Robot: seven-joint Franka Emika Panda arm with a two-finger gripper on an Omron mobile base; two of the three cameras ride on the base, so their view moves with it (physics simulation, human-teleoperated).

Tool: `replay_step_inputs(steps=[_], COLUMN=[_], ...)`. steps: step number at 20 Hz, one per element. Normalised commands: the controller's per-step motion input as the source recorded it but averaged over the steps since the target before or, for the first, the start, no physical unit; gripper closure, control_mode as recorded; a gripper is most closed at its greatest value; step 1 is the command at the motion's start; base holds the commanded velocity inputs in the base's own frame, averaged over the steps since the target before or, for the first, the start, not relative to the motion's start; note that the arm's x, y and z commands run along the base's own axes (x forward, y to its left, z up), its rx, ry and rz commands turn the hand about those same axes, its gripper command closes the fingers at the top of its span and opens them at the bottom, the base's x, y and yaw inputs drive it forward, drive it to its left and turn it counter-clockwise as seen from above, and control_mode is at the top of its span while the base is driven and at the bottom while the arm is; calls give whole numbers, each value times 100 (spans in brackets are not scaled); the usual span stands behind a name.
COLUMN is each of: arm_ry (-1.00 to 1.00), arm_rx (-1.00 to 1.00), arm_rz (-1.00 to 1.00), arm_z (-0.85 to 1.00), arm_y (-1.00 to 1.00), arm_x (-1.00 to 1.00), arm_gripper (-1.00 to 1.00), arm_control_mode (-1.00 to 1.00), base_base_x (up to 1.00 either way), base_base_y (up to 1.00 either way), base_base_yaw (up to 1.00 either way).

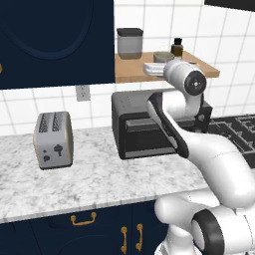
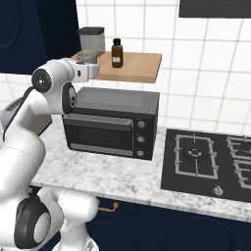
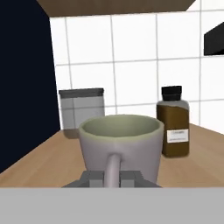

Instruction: Gather all objects into one cabinet and sort the glasses and bowls to opposite sides.

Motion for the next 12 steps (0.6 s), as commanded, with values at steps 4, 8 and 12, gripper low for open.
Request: replay_step_inputs(steps=[4,8,12], arm_ry=[-4,2,12], arm_rx=[0,0,0], arm_rz=[8,4,0], arm_z=[0,7,33], arm_y=[9,1,-2], arm_x=[-67,-61,-65], arm_gripper=[100,100,100], arm_control_mode=[-100,-100,-100], base_base_x=[0,0,0], base_base_y=[0,0,0], base_base_yaw=[0,0,0])
